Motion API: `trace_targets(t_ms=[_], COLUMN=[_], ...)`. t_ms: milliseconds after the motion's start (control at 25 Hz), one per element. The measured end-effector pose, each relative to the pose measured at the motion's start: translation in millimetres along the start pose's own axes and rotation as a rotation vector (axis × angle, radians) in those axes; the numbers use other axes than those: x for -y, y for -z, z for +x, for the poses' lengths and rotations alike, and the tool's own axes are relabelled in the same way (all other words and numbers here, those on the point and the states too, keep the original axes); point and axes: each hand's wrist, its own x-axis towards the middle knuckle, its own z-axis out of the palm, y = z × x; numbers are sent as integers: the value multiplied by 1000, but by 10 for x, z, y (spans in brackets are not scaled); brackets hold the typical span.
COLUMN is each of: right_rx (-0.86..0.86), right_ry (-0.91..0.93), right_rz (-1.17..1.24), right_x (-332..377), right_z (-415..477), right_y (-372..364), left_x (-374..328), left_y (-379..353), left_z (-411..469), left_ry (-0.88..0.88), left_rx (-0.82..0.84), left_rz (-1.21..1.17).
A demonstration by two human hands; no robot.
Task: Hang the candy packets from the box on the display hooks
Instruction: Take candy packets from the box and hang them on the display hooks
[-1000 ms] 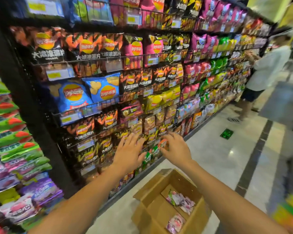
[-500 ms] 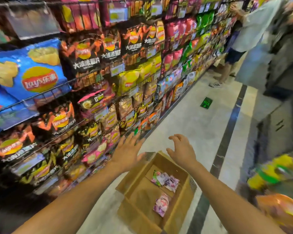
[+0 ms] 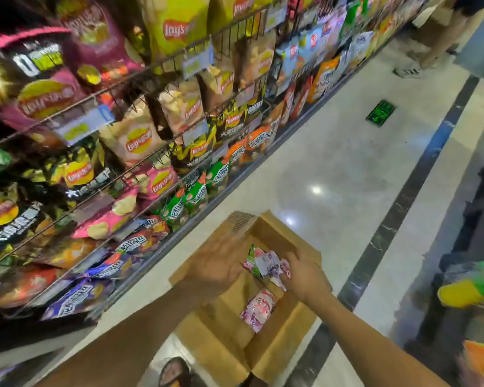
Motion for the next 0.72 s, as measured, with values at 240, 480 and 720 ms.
trace_targets(t_ms=[240,480,720], right_rx=[263,527,597], right_ry=[39,150,269], right_rz=[-52,-206,-336], right_x=[-762,-1171,-1204], right_z=[851,1600,2244], right_y=[-1537,-2955,-4005], left_x=[-26,78,194], left_y=[-1503,-3012,-4111], left_z=[589,977,1056], left_ry=[70,150,237], left_rx=[134,222,289], left_rz=[-124,-215,-284])
